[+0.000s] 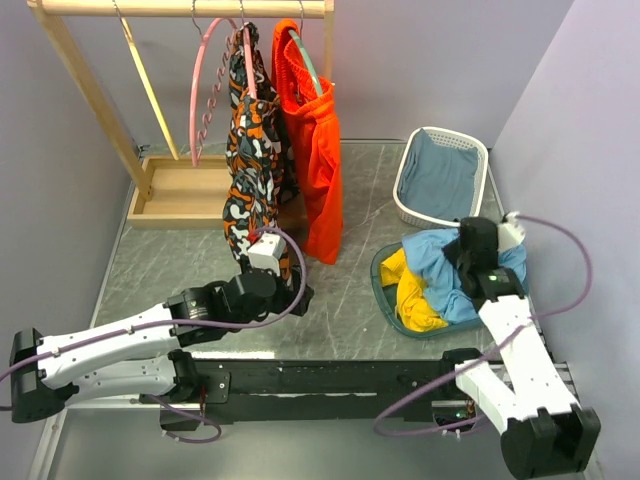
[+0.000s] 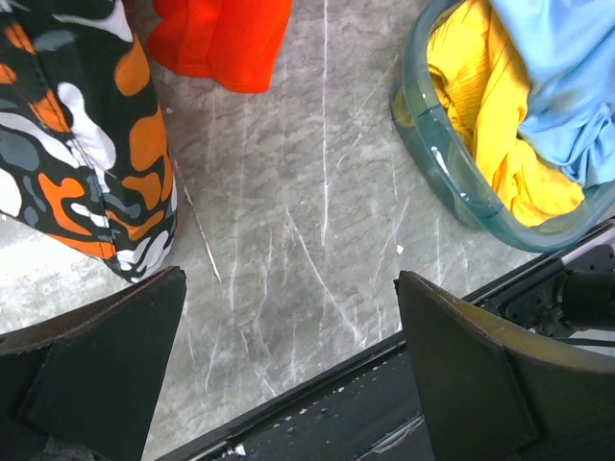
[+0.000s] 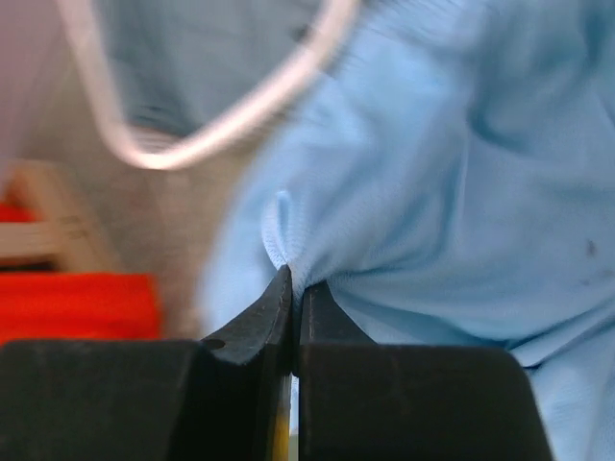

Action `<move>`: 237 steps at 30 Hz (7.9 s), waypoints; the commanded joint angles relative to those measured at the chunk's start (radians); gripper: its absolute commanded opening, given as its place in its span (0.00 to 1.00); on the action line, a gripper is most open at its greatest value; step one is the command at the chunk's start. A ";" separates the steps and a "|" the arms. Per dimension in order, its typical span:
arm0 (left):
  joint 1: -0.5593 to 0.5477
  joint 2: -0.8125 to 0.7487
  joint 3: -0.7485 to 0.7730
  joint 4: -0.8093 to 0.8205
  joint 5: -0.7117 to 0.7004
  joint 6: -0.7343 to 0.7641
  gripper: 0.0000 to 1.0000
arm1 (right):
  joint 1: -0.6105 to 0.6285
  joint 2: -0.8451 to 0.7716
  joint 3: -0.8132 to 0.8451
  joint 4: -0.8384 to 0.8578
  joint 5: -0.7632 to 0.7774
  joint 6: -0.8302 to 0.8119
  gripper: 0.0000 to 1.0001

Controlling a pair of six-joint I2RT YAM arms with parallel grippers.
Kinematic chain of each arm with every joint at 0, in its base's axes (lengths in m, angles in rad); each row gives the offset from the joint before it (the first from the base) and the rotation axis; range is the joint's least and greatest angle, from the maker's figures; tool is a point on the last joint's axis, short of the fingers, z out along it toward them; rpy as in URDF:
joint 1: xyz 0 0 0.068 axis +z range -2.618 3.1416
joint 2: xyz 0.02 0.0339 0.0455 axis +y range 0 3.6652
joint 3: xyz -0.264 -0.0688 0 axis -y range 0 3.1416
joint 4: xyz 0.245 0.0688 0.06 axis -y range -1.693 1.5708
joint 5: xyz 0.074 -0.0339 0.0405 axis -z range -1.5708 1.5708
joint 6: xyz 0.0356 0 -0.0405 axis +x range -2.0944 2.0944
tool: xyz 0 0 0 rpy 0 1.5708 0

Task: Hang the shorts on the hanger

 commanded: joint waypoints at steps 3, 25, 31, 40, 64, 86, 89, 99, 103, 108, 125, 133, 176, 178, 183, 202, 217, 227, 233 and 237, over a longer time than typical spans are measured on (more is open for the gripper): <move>-0.004 -0.002 0.112 -0.068 -0.023 -0.044 0.96 | -0.002 -0.125 0.289 -0.083 -0.190 -0.158 0.00; -0.003 0.047 0.408 -0.469 -0.186 -0.208 0.96 | 0.897 -0.110 0.223 0.240 -0.265 -0.107 0.00; 0.000 0.018 0.308 -0.495 -0.166 -0.297 0.97 | 1.214 0.063 -0.024 0.352 -0.197 -0.104 0.15; 0.002 0.011 0.132 -0.403 -0.063 -0.409 0.96 | 1.231 0.083 0.103 0.077 0.067 -0.147 0.86; 0.003 -0.290 -0.269 -0.326 0.046 -0.772 0.52 | 0.996 0.741 0.331 0.293 -0.348 -0.307 0.90; 0.029 -0.109 -0.105 -0.116 0.181 -0.565 0.48 | 0.969 -0.191 -0.091 0.508 -0.100 -0.397 0.00; 0.040 -0.102 -0.100 -0.038 0.259 -0.529 0.50 | 0.970 -0.326 -0.175 0.508 -0.115 -0.417 0.00; 0.057 0.197 -0.010 0.019 0.281 -0.447 0.59 | 0.970 -0.587 -0.288 0.415 -0.175 -0.405 0.00; 0.078 0.262 -0.022 0.106 0.314 -0.415 0.59 | 0.969 -0.664 -0.320 0.373 -0.154 -0.386 0.00; 0.088 0.346 -0.025 0.215 0.380 -0.374 0.58 | 0.969 -0.753 -0.314 0.281 -0.077 -0.365 0.00; 0.118 0.362 0.000 0.441 0.175 -0.277 0.01 | 0.970 -0.739 -0.216 0.272 -0.044 -0.363 0.00; 0.127 0.011 0.202 0.006 -0.072 -0.104 0.01 | 0.969 -0.523 -0.027 0.209 0.026 -0.357 0.00; 0.129 -0.013 0.239 -0.153 0.140 0.053 0.01 | 0.959 0.284 0.082 0.442 -0.053 -0.533 0.85; 0.129 -0.022 0.225 -0.151 0.144 0.045 0.01 | 0.955 0.336 0.106 0.457 -0.059 -0.549 0.84; 0.128 -0.045 0.195 -0.151 0.147 0.027 0.01 | 0.935 0.430 0.120 0.459 -0.008 -0.524 0.69; 0.129 0.089 0.026 -0.065 0.071 -0.192 0.56 | 1.082 0.213 0.117 -0.229 0.395 0.064 0.00; 0.129 0.067 0.003 -0.076 0.061 -0.229 0.47 | 1.033 0.091 0.021 -0.267 0.348 0.206 0.00; 0.129 0.286 0.087 -0.131 0.048 -0.232 0.42 | 1.030 0.086 0.002 -0.235 0.328 0.204 0.00; 0.128 0.328 0.055 -0.113 0.069 -0.240 0.40 | 1.024 0.062 0.002 -0.230 0.320 0.187 0.00; 0.126 0.336 0.018 -0.126 0.068 -0.257 0.18 | 0.993 0.044 0.015 -0.201 0.296 0.146 0.00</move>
